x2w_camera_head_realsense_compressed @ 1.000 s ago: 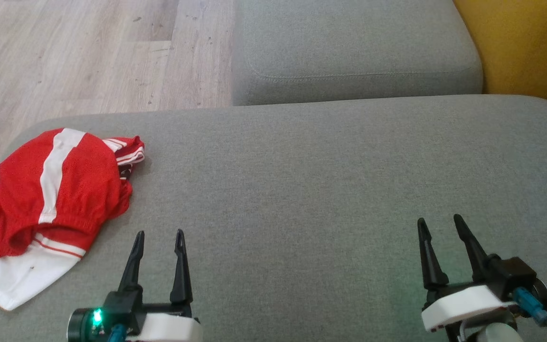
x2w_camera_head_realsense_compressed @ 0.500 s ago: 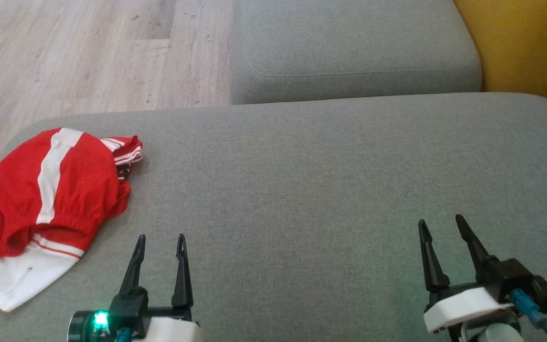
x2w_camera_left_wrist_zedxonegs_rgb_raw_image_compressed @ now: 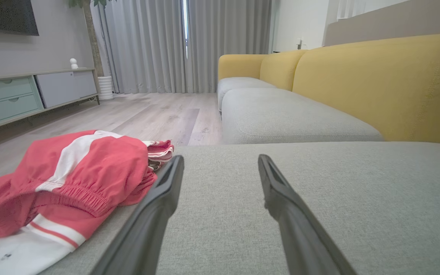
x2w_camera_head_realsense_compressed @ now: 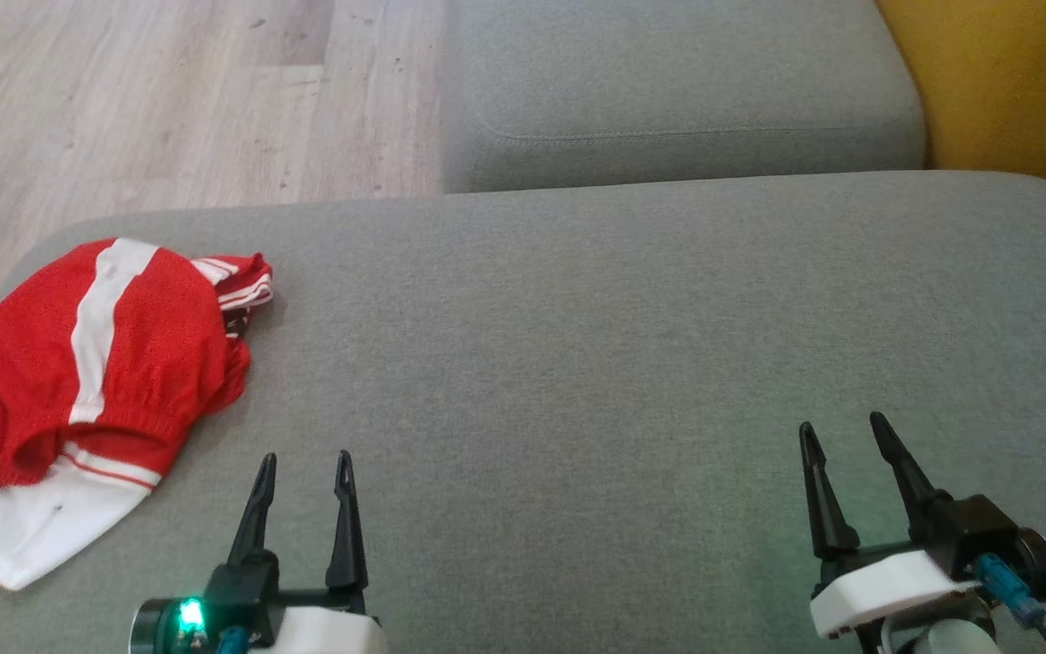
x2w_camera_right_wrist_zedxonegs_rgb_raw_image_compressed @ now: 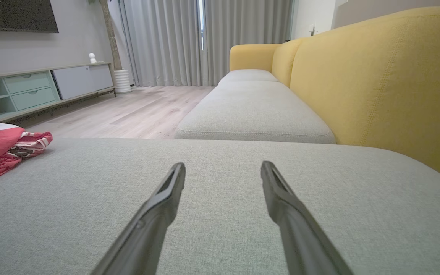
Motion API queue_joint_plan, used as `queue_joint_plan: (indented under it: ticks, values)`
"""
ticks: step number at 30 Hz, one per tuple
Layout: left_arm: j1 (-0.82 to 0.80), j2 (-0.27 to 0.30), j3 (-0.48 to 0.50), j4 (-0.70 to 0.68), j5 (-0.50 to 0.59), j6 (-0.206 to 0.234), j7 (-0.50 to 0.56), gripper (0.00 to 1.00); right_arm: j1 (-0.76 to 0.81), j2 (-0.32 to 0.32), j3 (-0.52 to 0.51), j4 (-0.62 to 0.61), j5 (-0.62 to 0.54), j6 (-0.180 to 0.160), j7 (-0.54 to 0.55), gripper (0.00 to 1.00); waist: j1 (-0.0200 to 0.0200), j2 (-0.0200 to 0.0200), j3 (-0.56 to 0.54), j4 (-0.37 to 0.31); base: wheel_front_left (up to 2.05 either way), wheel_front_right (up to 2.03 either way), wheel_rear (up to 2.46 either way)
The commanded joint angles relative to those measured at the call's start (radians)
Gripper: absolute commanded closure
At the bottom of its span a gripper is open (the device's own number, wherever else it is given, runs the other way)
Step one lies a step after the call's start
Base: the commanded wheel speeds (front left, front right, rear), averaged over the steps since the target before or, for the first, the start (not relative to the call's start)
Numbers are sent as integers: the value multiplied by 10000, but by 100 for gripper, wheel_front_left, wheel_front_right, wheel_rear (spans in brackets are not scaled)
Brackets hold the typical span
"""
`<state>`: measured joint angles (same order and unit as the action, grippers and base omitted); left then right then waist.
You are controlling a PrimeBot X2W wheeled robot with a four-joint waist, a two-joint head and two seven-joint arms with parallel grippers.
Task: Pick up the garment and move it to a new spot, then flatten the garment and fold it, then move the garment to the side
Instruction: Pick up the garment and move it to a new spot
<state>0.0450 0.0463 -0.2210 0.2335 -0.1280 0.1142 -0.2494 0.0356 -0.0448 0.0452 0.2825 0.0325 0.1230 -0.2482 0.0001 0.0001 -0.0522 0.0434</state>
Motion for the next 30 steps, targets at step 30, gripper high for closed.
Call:
queue_joint_plan:
  ticks: [30]
  values:
    - [-568, 39, 775, -554, 113, -49, -124, 0, -459, -54, 390, -392, -145, 77, -136, 0, -1, -1, 514, 3534, 0, 0, 0]
